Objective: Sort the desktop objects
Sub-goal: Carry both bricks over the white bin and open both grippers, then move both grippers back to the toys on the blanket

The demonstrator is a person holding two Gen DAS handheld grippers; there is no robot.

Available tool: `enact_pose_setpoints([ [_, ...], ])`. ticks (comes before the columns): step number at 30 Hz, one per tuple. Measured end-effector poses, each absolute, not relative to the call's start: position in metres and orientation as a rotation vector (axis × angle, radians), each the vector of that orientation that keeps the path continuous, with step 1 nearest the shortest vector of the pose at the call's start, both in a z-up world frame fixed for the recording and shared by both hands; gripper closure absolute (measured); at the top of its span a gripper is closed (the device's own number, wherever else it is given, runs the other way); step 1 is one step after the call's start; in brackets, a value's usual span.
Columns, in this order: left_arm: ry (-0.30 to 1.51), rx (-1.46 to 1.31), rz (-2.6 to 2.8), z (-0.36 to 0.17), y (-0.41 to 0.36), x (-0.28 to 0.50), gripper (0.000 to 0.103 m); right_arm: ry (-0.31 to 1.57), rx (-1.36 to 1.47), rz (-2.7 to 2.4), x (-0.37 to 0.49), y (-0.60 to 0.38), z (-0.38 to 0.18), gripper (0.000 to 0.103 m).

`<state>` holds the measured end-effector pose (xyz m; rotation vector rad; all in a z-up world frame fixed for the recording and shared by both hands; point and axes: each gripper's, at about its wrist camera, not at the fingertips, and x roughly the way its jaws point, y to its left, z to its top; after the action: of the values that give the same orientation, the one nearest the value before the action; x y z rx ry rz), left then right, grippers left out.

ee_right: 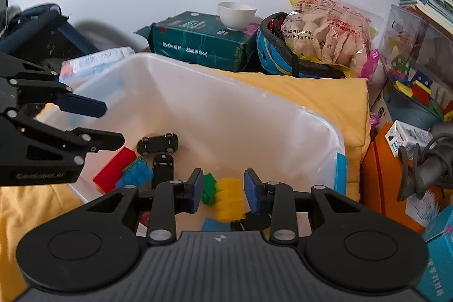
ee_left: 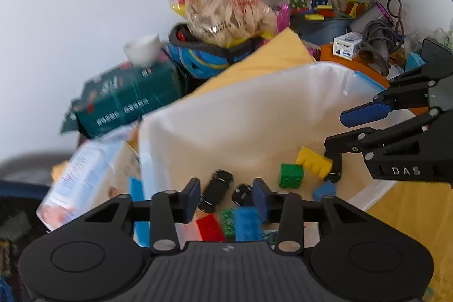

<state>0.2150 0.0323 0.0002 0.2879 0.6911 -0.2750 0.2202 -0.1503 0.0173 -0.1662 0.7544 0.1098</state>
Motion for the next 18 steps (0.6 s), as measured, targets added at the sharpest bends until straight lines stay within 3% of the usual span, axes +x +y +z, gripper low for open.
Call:
enact_pose_setpoints([
  [3,0.626,0.311,-0.254,0.019,0.031,0.198,0.039,0.721,-0.147,0.117,0.215,-0.155,0.03,0.066],
  [7,0.573,0.285,-0.246,0.042,0.034,0.163,0.029,0.671,-0.165,0.129,0.191,-0.154,0.052,0.056],
  [12,0.632,0.225,-0.226,0.034,0.04,0.117,0.028,0.685,-0.178,0.127,0.154,-0.146,0.055,0.05],
  [18,0.797,0.169,-0.245,-0.013,0.041,0.076,0.028,0.806,-0.16,0.11,0.117,-0.133,0.017,0.049],
])
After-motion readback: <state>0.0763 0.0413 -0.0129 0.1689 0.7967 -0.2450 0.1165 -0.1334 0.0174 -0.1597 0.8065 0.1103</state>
